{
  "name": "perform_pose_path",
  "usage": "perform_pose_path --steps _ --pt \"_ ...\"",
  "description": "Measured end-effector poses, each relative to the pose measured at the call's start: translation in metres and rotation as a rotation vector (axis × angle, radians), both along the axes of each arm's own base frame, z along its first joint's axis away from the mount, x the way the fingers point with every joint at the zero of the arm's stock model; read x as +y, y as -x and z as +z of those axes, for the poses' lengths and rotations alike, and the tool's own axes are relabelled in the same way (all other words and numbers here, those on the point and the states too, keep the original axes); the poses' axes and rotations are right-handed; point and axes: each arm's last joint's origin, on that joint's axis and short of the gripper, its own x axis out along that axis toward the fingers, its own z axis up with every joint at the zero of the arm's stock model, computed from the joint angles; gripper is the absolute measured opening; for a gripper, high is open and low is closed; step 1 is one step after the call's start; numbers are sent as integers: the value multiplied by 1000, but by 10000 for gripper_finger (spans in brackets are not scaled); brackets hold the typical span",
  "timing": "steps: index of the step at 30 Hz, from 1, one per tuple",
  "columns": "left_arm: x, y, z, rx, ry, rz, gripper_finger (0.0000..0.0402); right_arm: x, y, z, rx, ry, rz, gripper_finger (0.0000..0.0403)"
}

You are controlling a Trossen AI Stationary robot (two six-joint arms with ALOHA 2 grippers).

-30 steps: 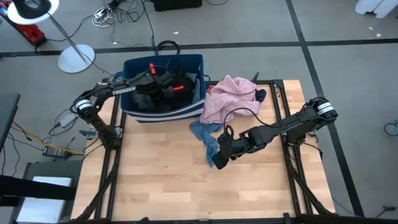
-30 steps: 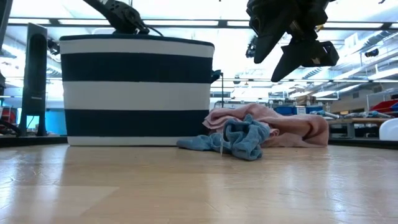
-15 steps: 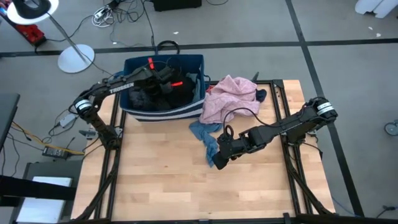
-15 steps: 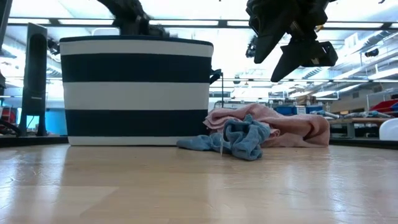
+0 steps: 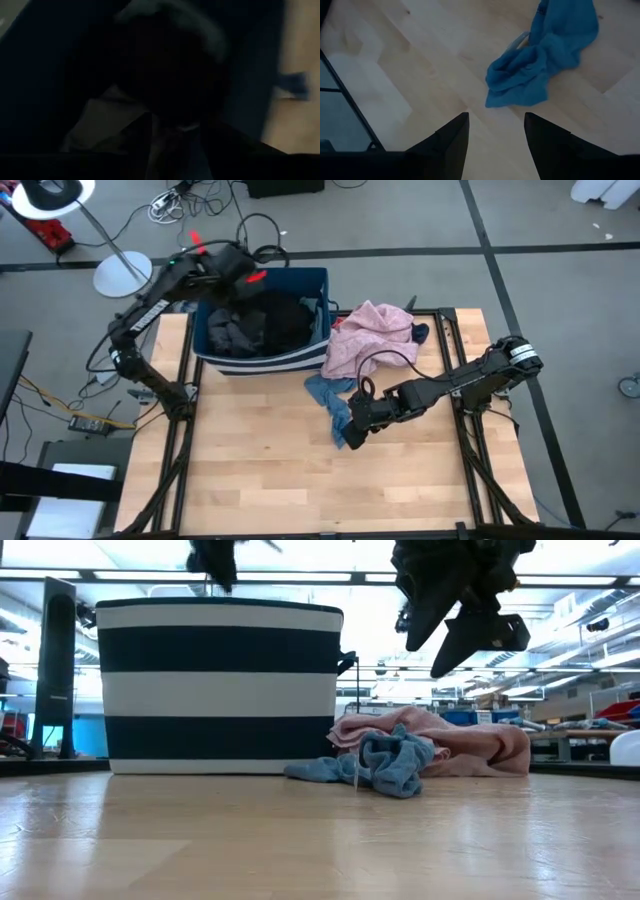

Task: Sort clothes
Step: Put the blue sock into the blue laundry bin

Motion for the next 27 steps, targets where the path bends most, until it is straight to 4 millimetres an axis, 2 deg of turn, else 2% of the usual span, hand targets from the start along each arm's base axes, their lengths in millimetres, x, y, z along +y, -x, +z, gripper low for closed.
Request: perform_pose_path --steps 4,8,15,21,24,27 --pt "-30 -2 24 -106 8 -86 168 -2 1 -1 14 20 17 192" --pt "-67 -8 40 -184 1 -159 168 -3 1 -1 14 34 38 192" --pt "-134 -15 43 -213 -20 -206 167 -7 0 -1 12 55 65 192" --pt "-173 -20 25 -175 -27 -176 167 -13 -6 9 -17 74 134 192" --pt "-191 -27 5 -125 -16 -174 167 -16 -9 16 -41 89 154 192" --pt "-210 -40 -24 -114 3 -175 167 -16 -11 20 -53 95 179 192"
